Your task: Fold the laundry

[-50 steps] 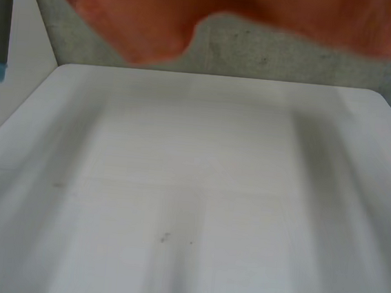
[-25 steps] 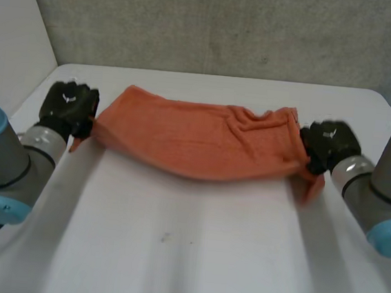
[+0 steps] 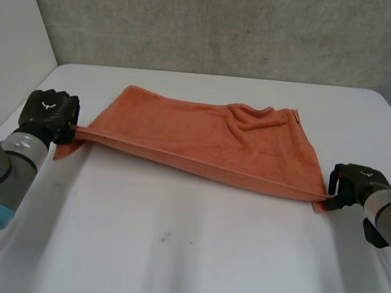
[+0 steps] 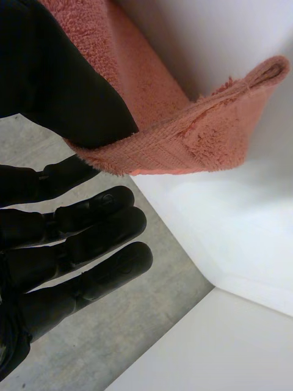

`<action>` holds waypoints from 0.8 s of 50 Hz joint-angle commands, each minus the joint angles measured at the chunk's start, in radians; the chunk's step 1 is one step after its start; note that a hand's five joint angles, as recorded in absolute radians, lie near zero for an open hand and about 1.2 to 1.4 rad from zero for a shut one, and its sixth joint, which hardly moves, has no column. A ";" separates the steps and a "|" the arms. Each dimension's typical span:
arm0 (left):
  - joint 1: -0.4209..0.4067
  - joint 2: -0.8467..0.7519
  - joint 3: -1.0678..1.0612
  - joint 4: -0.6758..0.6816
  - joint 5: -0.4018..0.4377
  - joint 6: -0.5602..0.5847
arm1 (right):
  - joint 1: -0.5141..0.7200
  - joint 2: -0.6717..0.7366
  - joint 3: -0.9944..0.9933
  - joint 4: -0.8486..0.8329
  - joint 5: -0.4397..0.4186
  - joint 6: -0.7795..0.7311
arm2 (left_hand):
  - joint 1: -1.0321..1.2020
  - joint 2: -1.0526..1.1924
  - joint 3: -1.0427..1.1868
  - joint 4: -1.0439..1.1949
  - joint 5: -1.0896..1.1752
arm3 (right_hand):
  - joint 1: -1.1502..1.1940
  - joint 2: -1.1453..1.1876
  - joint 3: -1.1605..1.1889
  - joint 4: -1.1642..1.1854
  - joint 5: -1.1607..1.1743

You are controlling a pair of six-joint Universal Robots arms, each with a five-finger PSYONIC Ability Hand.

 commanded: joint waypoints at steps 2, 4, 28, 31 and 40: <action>-0.010 0.010 -0.012 -0.032 0.000 0.000 | -0.019 -0.015 0.018 0.002 -0.131 0.074 | 0.260 0.197 0.201 0.200 0.258 | 0.623 0.491 0.502 0.503 0.529; -0.013 0.026 -0.017 -0.056 0.000 0.000 | -0.021 -0.063 0.022 0.002 -0.157 0.088 | 0.260 0.197 0.201 0.200 0.258 | 0.623 0.491 0.502 0.503 0.529; 0.031 0.510 0.064 -0.610 0.074 0.065 | -0.081 -0.526 -0.210 0.677 -0.157 -0.568 | 0.260 0.197 0.201 0.200 0.258 | 0.623 0.491 0.502 0.503 0.529; 0.031 0.455 0.038 -0.627 0.083 0.121 | -0.079 -0.453 -0.176 0.694 -0.157 -0.602 | 0.260 0.197 0.201 0.200 0.258 | 0.623 0.491 0.502 0.503 0.529; 0.039 0.109 0.061 -0.629 0.072 0.291 | -0.019 -0.177 -0.122 0.650 -0.096 -0.627 | 0.260 0.197 0.201 0.200 0.258 | 0.623 0.491 0.502 0.503 0.529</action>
